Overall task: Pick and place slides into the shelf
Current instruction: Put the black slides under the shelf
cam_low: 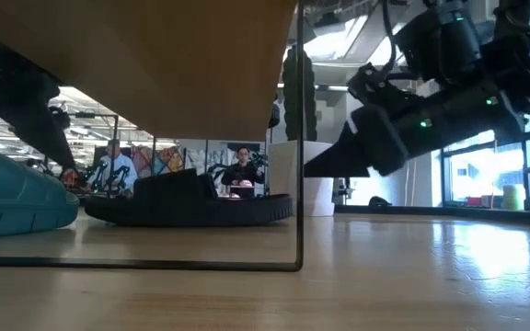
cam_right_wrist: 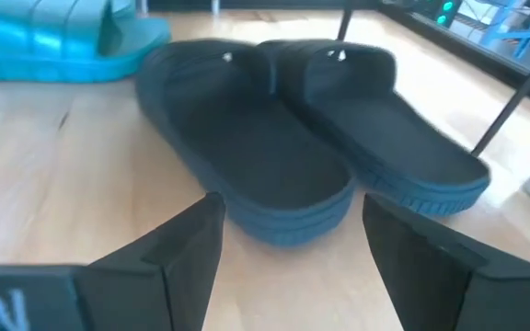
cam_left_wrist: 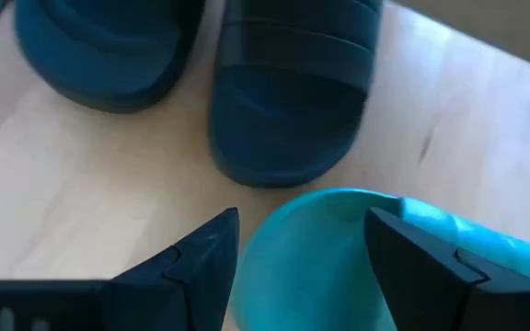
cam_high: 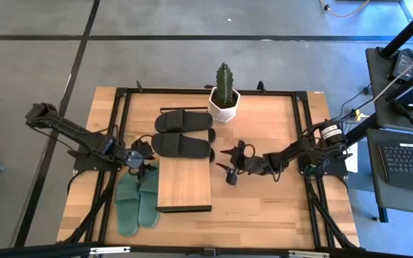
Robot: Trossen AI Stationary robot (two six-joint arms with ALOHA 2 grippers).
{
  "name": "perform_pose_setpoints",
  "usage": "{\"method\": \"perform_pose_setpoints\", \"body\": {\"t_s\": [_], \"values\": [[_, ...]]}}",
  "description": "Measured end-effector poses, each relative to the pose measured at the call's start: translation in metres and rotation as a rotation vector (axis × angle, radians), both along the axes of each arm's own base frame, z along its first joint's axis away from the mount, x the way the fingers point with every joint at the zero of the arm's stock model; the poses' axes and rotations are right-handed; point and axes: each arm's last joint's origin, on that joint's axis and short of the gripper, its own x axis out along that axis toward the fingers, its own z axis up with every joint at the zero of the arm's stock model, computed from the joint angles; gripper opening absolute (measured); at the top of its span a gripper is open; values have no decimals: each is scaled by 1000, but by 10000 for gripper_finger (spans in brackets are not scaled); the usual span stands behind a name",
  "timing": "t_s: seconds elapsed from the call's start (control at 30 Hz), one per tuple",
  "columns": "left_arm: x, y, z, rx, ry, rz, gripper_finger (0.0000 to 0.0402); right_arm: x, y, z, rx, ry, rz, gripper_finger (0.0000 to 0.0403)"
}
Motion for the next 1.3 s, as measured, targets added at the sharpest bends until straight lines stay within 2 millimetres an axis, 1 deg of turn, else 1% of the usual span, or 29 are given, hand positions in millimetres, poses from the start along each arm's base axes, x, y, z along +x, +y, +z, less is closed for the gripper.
{"method": "perform_pose_setpoints", "body": {"t_s": [0.17, 0.3, 0.53, 0.77, 1.07, 1.3], "values": [[2, 0, -6, 87, 23, 15, 225, 3, -7, 1, 1, -6, -26, 259], [7, -1, -11, 139, 41, 11, 225, 3, -9, 0, 0, 3, -32, 259], [17, -4, -17, 182, 41, 23, 225, 2, -9, 0, -2, 10, -32, 259], [23, -6, -29, 197, 98, 46, 225, 2, -9, -2, -5, 25, -32, 259], [28, -7, -41, 224, 132, 128, 225, 2, -9, -2, -5, 29, -32, 259], [29, -4, -42, 286, 107, 203, 225, 2, -9, -2, 0, 27, -34, 259]]}}
